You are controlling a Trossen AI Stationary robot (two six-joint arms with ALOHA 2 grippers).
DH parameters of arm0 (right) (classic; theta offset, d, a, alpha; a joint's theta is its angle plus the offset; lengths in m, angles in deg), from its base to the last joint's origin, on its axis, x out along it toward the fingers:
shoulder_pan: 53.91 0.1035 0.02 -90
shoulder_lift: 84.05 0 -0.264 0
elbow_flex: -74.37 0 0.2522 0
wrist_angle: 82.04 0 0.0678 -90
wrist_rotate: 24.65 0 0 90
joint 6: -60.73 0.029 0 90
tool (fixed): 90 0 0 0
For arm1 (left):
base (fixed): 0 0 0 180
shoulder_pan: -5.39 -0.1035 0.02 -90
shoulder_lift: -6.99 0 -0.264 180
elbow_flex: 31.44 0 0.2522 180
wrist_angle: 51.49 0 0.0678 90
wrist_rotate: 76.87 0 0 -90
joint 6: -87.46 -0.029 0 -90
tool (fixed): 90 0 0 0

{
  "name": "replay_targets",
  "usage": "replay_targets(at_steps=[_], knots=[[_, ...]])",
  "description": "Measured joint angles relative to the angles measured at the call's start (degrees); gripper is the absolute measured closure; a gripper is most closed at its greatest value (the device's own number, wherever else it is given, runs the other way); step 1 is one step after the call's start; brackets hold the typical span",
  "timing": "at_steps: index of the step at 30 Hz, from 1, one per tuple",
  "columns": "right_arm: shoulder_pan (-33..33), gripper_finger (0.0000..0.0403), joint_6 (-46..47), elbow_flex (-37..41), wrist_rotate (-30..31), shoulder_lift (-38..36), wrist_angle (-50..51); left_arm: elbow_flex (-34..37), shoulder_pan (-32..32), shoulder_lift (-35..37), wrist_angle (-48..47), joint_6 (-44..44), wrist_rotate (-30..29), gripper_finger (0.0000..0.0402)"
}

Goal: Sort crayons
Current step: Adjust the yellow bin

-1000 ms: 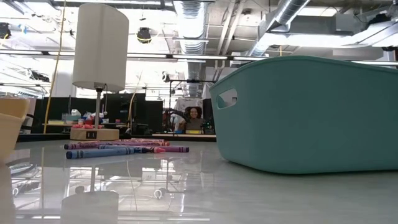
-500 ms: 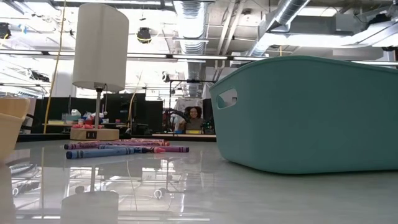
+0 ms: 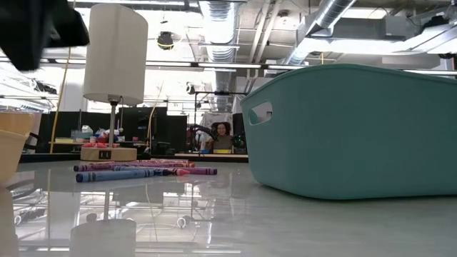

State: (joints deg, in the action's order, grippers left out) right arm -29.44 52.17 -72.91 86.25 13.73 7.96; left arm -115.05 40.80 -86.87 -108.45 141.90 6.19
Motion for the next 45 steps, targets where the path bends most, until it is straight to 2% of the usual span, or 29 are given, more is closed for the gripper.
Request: replay_targets(at_steps=[6, 12, 28, 39, 45], knots=[[1.0, 0.0327, 0.3, 0.0, 0.0, 0.0, 0.7, 0.0, -0.9, 0.1, -10.9, 0.4, -9.0, 0.0401], [1.0, 0.0327, 1.1, 0.0, 0.0, 0.0, 0.7, 0.0, -1.1, 0.0, -10.2, -1.8, -9.9, 0.0401], [1.0, 0.0327, 1.2, 0.0, 0.0, 0.0, 0.7, 5.5, -1.4, -0.1, -4.9, -2.8, -8.0, 0.0401], [1.0, 0.0327, 1.1, 0.0, 0.0, 0.0, 1.2, 6.2, -0.1, -0.1, -5.3, 0.7, -3.4, 0.0401], [1.0, 0.0327, 1.6, 0.0, 0.0, 0.0, 1.0, 6.2, 0.5, 0.4, -8.7, 3.6, -4.8, 0.0401]])
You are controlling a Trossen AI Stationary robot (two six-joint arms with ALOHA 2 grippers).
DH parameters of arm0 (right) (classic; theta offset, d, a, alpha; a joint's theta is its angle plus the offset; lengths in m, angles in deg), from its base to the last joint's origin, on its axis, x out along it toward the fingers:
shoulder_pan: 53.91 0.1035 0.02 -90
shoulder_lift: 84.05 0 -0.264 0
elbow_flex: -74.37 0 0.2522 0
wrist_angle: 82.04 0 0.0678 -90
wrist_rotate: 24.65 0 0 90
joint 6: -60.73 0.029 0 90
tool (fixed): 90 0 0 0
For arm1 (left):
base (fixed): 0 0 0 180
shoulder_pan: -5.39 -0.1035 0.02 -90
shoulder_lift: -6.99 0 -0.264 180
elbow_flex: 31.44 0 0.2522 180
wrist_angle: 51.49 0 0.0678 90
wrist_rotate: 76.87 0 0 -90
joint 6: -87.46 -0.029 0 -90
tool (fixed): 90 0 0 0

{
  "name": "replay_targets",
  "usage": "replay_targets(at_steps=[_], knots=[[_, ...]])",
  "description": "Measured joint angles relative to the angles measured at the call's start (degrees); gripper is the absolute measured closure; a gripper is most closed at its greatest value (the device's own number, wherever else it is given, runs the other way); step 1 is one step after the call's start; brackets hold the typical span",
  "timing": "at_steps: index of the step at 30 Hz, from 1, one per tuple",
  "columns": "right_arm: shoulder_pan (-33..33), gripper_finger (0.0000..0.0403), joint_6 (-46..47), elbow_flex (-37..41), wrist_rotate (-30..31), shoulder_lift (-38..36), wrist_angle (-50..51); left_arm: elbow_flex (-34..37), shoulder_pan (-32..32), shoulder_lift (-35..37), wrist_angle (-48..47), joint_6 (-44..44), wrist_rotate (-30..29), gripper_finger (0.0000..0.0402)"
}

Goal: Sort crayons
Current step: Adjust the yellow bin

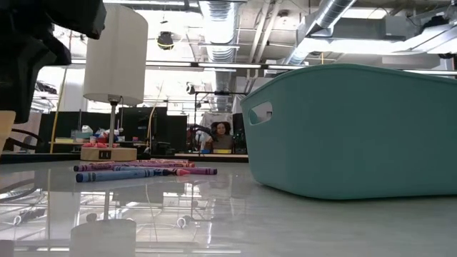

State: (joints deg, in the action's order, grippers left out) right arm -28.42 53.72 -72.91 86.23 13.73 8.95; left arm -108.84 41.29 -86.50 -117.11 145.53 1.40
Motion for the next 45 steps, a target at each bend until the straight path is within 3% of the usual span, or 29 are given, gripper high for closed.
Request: replay_targets(at_steps=[3, 6, 9, 16, 20, 24, 28, 33, 45], knots=[[0.0, 0.0327, 1.9, 0.0, -2.3, 0.6, -1.2, 0.0, 0.3, 1.9, -2.4, 1.5, -0.9, 0.0401], [1.0, 0.0327, 1.9, 0.3, -9.6, 2.8, -4.4, 0.0, 1.6, 5.1, -3.6, 3.3, -3.1, 0.0401], [3.4, 0.0327, -0.1, 2.8, -14.1, 6.5, -11.4, 0.0, 3.1, 9.4, -4.5, 5.9, -6.6, 0.0401], [6.3, 0.0327, -7.8, 6.4, -17.6, 19.1, -32.1, -0.1, 5.8, 17.8, -5.1, 10.1, -15.3, 0.0401], [5.0, 0.0327, -9.0, 6.5, -32.0, 26.4, -43.7, -0.1, 5.9, 20.1, -6.1, 10.2, -17.3, 0.0401], [1.2, 0.0327, 0.1, 5.9, -51.6, 30.1, -54.9, -0.1, 5.9, 21.1, -9.3, 10.4, -17.6, 0.0401], [-2.4, 0.0327, 7.8, 5.8, -61.3, 33.4, -65.9, -0.1, 5.9, 21.2, -12.6, 12.0, -16.7, 0.0401], [-5.5, 0.0327, 8.9, 5.9, -63.1, 38.6, -75.4, -0.1, 5.9, 21.2, -18.2, 14.1, -15.1, 0.0401], [-9.6, 0.0327, 7.0, 5.9, -56.6, 47.7, -75.6, -0.1, 5.9, 22.4, -28.8, 19.2, -15.6, 0.0401]])
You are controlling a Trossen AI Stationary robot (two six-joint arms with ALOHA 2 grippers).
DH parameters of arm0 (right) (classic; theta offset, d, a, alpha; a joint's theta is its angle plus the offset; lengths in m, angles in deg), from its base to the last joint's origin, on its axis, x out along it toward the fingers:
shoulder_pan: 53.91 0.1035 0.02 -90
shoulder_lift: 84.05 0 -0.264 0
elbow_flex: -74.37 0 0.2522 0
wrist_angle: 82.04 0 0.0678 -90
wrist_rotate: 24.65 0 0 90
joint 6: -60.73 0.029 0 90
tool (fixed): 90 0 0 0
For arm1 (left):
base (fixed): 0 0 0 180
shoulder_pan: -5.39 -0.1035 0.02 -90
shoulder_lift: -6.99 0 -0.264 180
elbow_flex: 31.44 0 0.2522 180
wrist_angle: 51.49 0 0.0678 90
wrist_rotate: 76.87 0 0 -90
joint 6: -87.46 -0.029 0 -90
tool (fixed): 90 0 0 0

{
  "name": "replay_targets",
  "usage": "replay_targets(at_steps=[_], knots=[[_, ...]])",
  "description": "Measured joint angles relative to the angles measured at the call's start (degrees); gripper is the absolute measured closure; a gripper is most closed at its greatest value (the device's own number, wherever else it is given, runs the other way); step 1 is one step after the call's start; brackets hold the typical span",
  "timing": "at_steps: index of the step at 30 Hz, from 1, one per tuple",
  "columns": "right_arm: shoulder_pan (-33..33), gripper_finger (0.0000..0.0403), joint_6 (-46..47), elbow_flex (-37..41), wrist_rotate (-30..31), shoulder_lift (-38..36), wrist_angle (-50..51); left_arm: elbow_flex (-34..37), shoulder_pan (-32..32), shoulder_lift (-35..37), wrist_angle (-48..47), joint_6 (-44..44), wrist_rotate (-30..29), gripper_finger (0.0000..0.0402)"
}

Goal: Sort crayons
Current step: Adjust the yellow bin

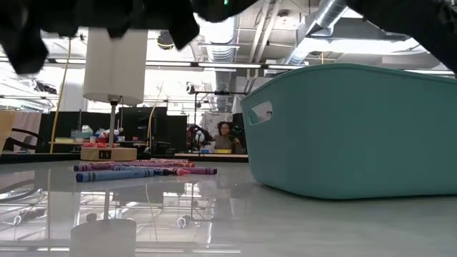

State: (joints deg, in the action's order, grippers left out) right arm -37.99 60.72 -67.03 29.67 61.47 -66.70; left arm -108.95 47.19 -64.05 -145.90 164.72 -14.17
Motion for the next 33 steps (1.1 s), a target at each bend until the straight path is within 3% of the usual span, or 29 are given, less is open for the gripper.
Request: replay_targets(at_steps=[10, 33], knots=[[-1.6, 0.0327, -8.5, 0.0, 14.1, -1.9, 14.4, 0.0, 0.0, 0.0, -0.1, -0.2, -1.7, 0.0401], [-3.8, 0.0327, -13.5, 0.0, 16.2, -2.1, 20.9, 0.0, 0.0, 0.0, -3.5, 0.0, -3.1, 0.0402]])
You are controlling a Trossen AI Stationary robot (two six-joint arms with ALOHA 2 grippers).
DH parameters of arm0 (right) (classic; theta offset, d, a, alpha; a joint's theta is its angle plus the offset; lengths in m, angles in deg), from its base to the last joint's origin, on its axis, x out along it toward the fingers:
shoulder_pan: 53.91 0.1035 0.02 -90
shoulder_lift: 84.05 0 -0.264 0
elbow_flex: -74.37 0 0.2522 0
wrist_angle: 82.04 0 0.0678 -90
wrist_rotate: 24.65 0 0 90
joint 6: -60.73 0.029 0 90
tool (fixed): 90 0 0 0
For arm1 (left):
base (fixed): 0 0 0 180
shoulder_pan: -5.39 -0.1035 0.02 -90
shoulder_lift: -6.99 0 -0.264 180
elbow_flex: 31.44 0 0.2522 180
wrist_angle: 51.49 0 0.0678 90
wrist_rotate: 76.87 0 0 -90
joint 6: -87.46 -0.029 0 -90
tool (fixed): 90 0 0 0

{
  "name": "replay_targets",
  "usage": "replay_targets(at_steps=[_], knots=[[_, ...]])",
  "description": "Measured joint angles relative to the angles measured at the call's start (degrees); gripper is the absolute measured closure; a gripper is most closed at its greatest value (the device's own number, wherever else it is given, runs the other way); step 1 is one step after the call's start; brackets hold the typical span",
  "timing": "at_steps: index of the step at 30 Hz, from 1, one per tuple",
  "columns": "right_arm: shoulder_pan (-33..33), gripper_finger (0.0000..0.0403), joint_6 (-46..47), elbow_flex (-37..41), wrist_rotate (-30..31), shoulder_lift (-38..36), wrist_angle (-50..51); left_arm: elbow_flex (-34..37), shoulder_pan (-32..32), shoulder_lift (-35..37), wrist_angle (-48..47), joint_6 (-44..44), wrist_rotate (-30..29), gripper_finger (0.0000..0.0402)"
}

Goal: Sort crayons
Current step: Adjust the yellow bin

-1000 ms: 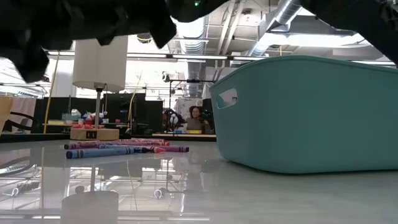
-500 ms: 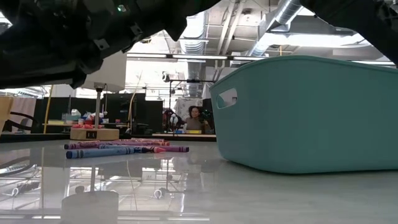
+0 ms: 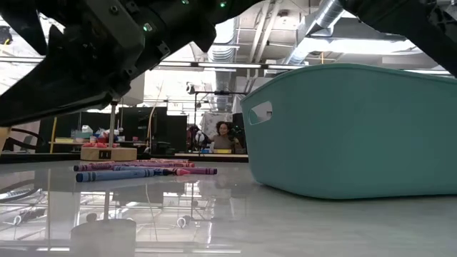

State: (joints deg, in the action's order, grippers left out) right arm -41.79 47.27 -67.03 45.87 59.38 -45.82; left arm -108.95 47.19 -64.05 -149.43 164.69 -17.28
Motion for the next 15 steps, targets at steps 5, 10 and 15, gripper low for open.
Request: replay_targets(at_steps=[5, 10, 15], knots=[[-1.1, 0.0327, -0.7, 0.0, 0.1, 0.0, -0.4, 0.0, -0.5, 0.0, -0.4, 0.0, 0.0, 0.0401], [-1.8, 0.0327, -2.0, 0.0, 0.3, 0.0, -0.7, 0.0, -1.4, 0.0, -0.4, -1.1, 0.0, 0.0401], [-2.2, 0.0327, -2.9, 0.0, 1.4, -0.1, -0.7, 0.0, -2.9, 0.0, -0.4, -2.5, 0.0, 0.0401]])
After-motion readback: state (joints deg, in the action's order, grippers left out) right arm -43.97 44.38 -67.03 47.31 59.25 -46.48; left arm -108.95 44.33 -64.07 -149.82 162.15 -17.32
